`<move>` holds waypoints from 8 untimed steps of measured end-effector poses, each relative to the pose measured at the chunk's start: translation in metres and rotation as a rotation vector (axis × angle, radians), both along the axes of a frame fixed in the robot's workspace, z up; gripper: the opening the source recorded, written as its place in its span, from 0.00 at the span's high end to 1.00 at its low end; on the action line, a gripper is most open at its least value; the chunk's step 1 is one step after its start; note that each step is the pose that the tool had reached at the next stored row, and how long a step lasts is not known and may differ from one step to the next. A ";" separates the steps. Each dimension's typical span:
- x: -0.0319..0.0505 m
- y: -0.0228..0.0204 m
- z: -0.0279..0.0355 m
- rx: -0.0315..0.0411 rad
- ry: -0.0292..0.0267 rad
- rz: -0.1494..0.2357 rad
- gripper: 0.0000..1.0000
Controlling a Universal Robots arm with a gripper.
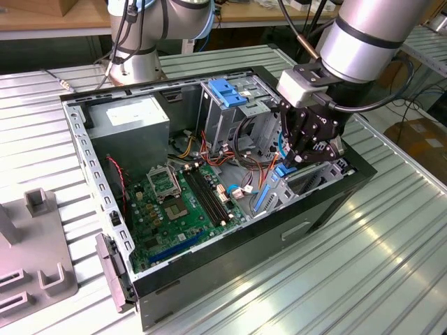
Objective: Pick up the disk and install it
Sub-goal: 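Insert the disk into the insertion slot, then insert the first disk wire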
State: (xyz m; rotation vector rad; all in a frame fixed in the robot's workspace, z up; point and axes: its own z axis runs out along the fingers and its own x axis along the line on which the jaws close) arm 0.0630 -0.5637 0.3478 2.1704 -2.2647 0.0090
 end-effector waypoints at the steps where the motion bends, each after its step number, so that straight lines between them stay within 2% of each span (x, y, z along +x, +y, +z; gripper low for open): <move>1: 0.0000 0.0000 0.0000 0.0000 0.0000 0.000 0.90; 5: 0.0001 0.0000 -0.0002 0.0001 -0.0001 0.000 0.90; 8: 0.0036 0.0000 -0.0001 0.0000 0.0000 0.000 0.90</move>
